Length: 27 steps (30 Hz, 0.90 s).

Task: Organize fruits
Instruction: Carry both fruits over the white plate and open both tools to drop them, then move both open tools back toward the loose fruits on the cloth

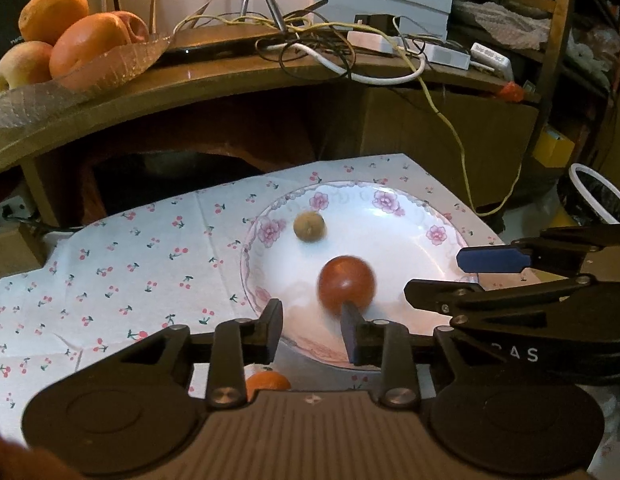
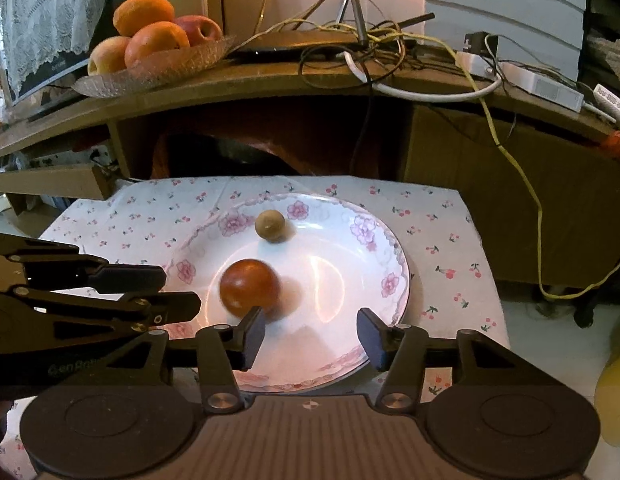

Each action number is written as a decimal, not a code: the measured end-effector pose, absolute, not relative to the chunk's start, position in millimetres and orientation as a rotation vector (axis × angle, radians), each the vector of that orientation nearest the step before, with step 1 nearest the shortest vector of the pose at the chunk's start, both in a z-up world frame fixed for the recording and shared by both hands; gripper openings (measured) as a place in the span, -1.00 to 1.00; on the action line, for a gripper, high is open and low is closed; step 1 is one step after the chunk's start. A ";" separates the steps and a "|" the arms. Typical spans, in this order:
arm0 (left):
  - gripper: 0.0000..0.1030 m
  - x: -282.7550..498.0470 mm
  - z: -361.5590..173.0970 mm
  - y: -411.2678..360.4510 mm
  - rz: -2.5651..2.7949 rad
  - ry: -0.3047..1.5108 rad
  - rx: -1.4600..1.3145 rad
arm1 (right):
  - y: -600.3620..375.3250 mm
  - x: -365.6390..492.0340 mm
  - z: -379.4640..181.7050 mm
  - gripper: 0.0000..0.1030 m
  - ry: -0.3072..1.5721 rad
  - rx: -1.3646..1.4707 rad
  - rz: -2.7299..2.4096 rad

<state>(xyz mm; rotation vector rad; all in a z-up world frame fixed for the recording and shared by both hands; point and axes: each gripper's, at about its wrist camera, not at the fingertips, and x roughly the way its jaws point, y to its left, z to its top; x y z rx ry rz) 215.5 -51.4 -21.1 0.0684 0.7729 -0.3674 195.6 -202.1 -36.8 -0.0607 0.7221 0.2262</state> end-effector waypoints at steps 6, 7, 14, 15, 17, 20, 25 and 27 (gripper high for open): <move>-0.25 203.6 -13.4 -39.1 -0.363 0.767 0.074 | -196.8 188.4 -32.6 0.03 0.712 -0.063 0.256; -0.24 201.9 -12.1 -36.7 -0.363 0.767 0.072 | -195.5 187.4 -32.3 0.04 0.713 -0.063 0.262; -0.18 186.5 -7.1 -17.3 -0.365 0.768 0.078 | -181.6 175.4 -32.9 0.05 0.729 -0.084 0.322; -0.18 184.3 -7.0 -13.9 -0.366 0.772 0.075 | -179.5 173.7 -32.7 0.05 0.729 -0.087 0.330; -0.18 178.8 -7.1 -7.0 -0.370 0.779 0.074 | -175.5 170.0 -32.4 0.06 0.731 -0.091 0.348; -0.18 169.7 -9.1 1.4 -0.383 0.793 0.073 | -171.2 164.8 -33.6 0.06 0.745 -0.095 0.372; -0.18 151.0 -18.2 11.7 -0.417 0.829 0.101 | -167.0 152.6 -38.4 0.07 0.776 -0.113 0.412; -0.18 145.7 -21.2 14.2 -0.428 0.842 0.108 | -165.1 149.4 -39.7 0.08 0.785 -0.118 0.433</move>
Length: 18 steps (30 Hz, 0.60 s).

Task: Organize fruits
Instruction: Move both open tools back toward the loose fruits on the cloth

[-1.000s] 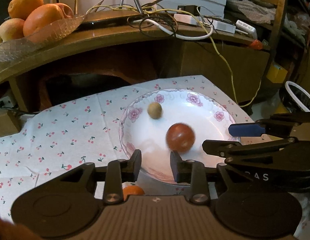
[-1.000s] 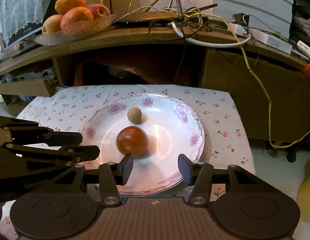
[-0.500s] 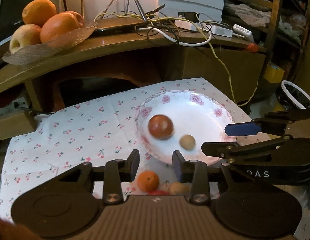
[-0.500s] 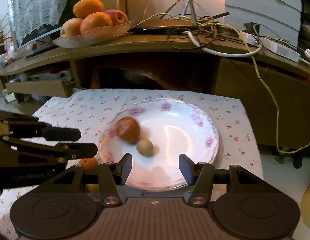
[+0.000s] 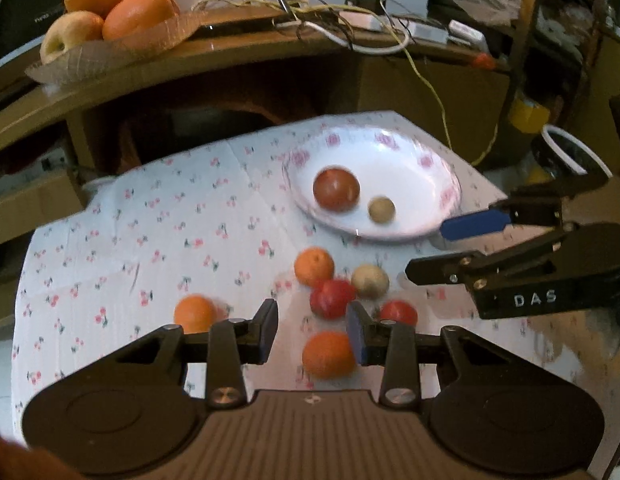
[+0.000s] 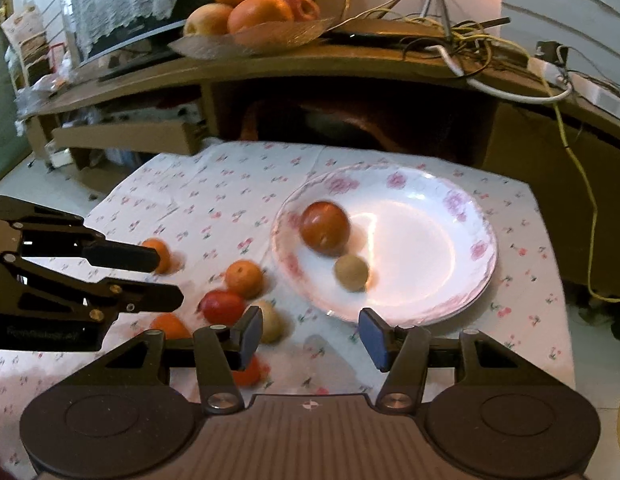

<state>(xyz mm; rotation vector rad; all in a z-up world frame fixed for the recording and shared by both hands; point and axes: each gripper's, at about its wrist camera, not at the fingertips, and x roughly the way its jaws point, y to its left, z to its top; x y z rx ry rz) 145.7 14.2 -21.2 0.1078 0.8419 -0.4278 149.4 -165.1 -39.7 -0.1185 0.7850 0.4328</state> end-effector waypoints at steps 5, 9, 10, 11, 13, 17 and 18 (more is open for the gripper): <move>-0.17 138.8 -29.4 12.3 -0.451 0.866 0.128 | -157.0 144.9 -46.9 0.14 0.803 -0.153 0.464; -0.17 137.2 -36.0 7.6 -0.467 0.881 0.150 | -152.6 144.5 -51.3 0.14 0.824 -0.166 0.478; -0.17 137.6 -38.6 6.9 -0.466 0.889 0.152 | -152.1 144.6 -52.4 0.14 0.825 -0.167 0.481; -0.17 138.7 -40.9 6.3 -0.466 0.898 0.151 | -151.9 144.7 -53.2 0.16 0.824 -0.165 0.484; -0.16 138.8 -44.9 4.8 -0.463 0.908 0.161 | -151.0 143.6 -53.3 0.16 0.824 -0.166 0.491; -0.16 137.9 -46.4 3.4 -0.462 0.901 0.175 | -149.9 141.7 -51.9 0.16 0.824 -0.172 0.501; -0.16 138.1 -45.9 3.5 -0.462 0.899 0.174 | -149.8 141.3 -52.2 0.16 0.827 -0.172 0.507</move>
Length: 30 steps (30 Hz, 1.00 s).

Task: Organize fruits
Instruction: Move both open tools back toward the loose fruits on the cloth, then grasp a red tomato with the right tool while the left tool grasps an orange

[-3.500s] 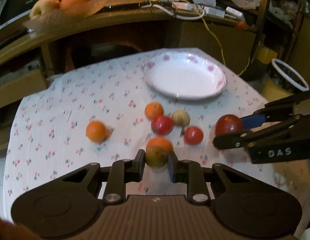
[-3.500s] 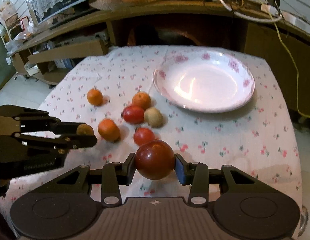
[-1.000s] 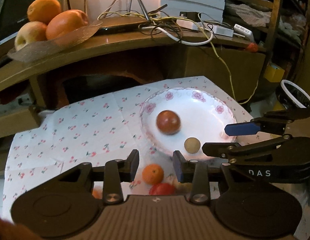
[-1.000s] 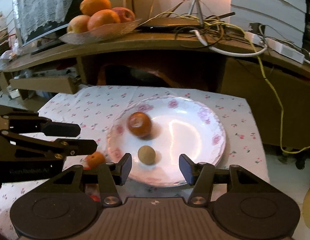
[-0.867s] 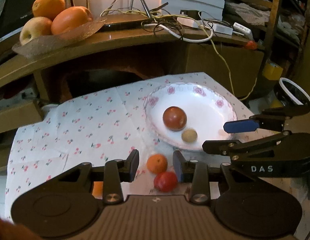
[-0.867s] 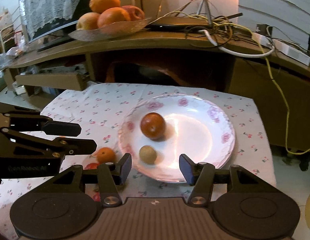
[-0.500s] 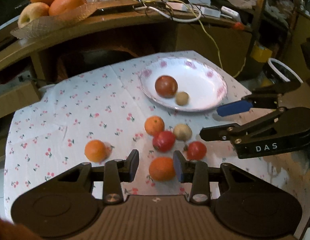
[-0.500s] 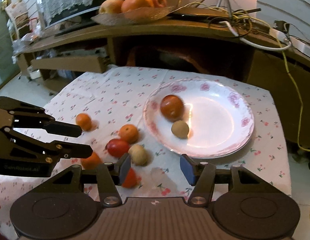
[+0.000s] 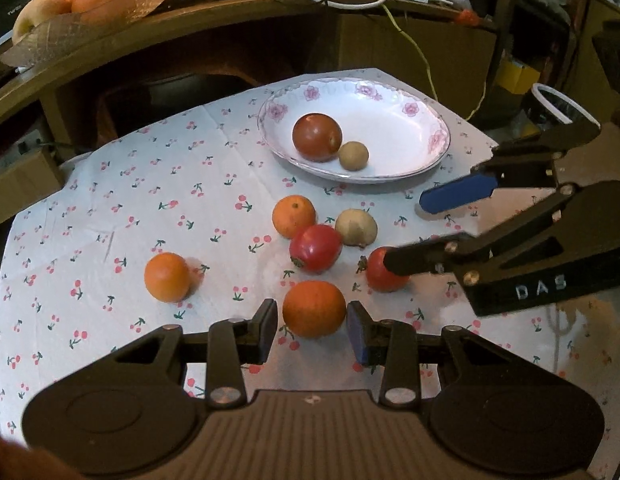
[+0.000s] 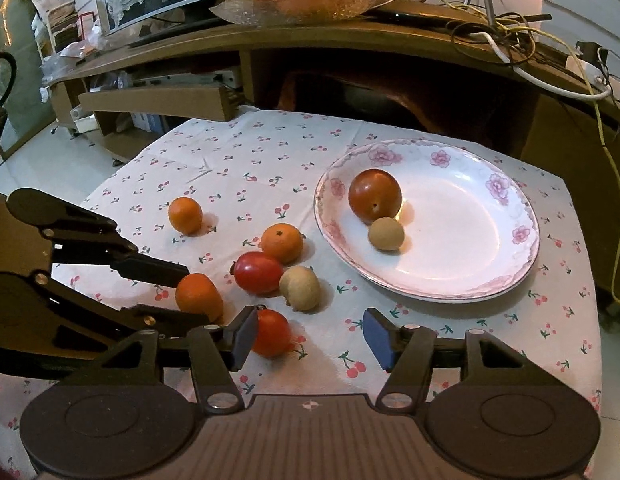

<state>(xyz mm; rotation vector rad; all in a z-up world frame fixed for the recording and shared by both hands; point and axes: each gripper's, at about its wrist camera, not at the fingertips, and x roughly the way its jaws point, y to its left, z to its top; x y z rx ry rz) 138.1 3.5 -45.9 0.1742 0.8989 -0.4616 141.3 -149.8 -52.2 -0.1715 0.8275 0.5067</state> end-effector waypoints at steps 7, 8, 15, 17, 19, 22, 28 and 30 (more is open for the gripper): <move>-0.15 139.9 -47.2 4.0 -0.461 0.897 0.177 | -145.8 141.6 -58.1 0.15 0.847 -0.173 0.540; -0.15 140.0 -47.7 3.5 -0.460 0.897 0.185 | -145.1 142.1 -58.9 0.14 0.851 -0.173 0.544; -0.15 140.0 -48.1 6.1 -0.455 0.892 0.199 | -139.9 146.6 -66.0 -0.06 0.897 -0.172 0.565; -0.14 140.5 -48.0 6.2 -0.455 0.891 0.197 | -137.0 147.3 -66.1 -0.29 0.899 -0.180 0.569; -0.13 141.0 -48.6 5.3 -0.457 0.891 0.196 | -136.0 147.2 -65.8 -0.35 0.904 -0.177 0.576; -0.10 142.5 -50.7 4.1 -0.454 0.889 0.196 | -135.5 146.7 -64.8 -0.41 0.908 -0.179 0.572; -0.11 142.9 -53.6 0.1 -0.449 0.875 0.210 | -141.7 146.0 -62.6 -0.43 0.924 -0.175 0.558; -0.16 143.9 -53.7 -1.0 -0.457 0.880 0.203 | -144.7 145.3 -62.4 -0.43 0.927 -0.176 0.551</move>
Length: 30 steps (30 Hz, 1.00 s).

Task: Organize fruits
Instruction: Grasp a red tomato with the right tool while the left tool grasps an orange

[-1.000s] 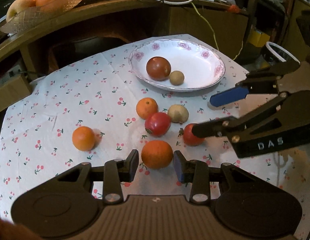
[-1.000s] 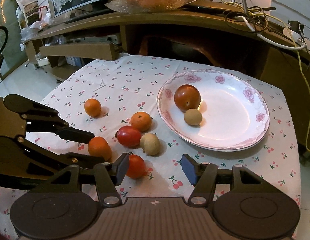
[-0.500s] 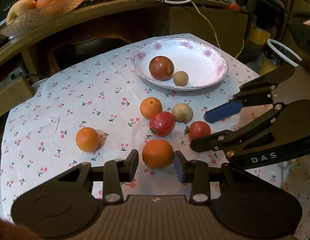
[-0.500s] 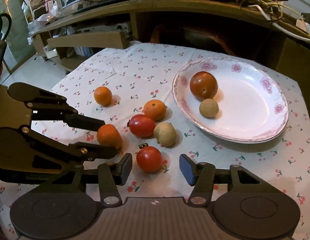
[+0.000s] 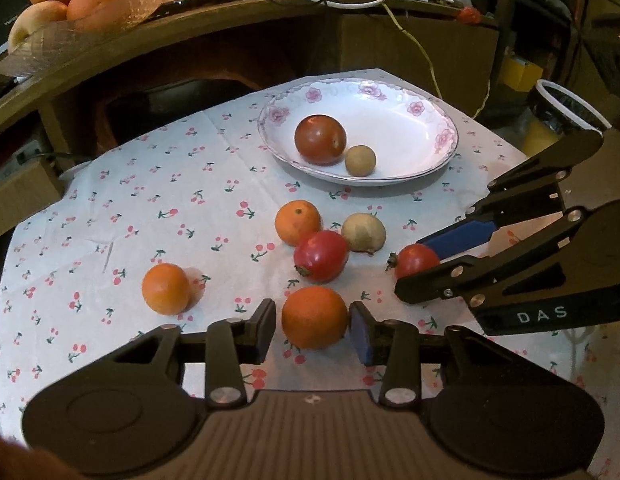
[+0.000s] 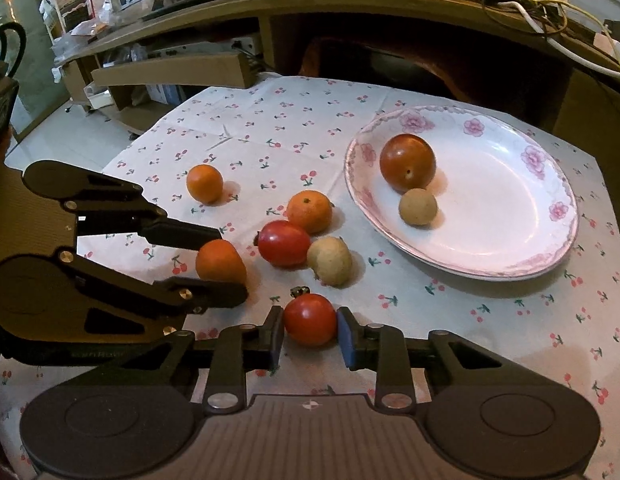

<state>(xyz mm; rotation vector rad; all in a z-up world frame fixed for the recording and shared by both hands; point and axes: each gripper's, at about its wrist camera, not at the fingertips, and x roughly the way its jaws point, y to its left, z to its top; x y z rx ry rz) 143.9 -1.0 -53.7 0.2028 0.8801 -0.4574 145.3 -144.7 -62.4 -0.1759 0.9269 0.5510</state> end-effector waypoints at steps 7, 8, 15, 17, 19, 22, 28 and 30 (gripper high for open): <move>-0.17 137.9 -49.9 -3.9 -0.479 0.866 0.221 | -149.7 142.3 -59.9 -0.43 0.926 -0.188 0.554; -0.17 137.5 -50.4 -3.5 -0.478 0.868 0.223 | -150.3 141.9 -60.4 -0.43 0.927 -0.190 0.555; -0.16 136.0 -56.3 -3.1 -0.476 0.889 0.245 | -147.7 142.4 -63.4 -0.37 0.921 -0.203 0.563; -0.16 136.2 -56.5 -3.4 -0.475 0.889 0.246 | -147.1 142.4 -63.3 -0.33 0.918 -0.202 0.563; -0.15 136.7 -56.6 -3.6 -0.474 0.890 0.241 | -147.0 142.9 -63.5 -0.23 0.918 -0.198 0.565; -0.15 137.9 -57.0 -4.5 -0.471 0.887 0.246 | -145.3 142.7 -63.4 -0.22 0.918 -0.208 0.563; -0.19 138.5 -57.1 -3.0 -0.466 0.888 0.231 | -146.3 140.0 -62.5 -0.32 0.928 -0.225 0.562; -0.23 139.2 -56.2 -3.6 -0.460 0.888 0.228 | -145.8 138.6 -62.4 -0.43 0.926 -0.236 0.560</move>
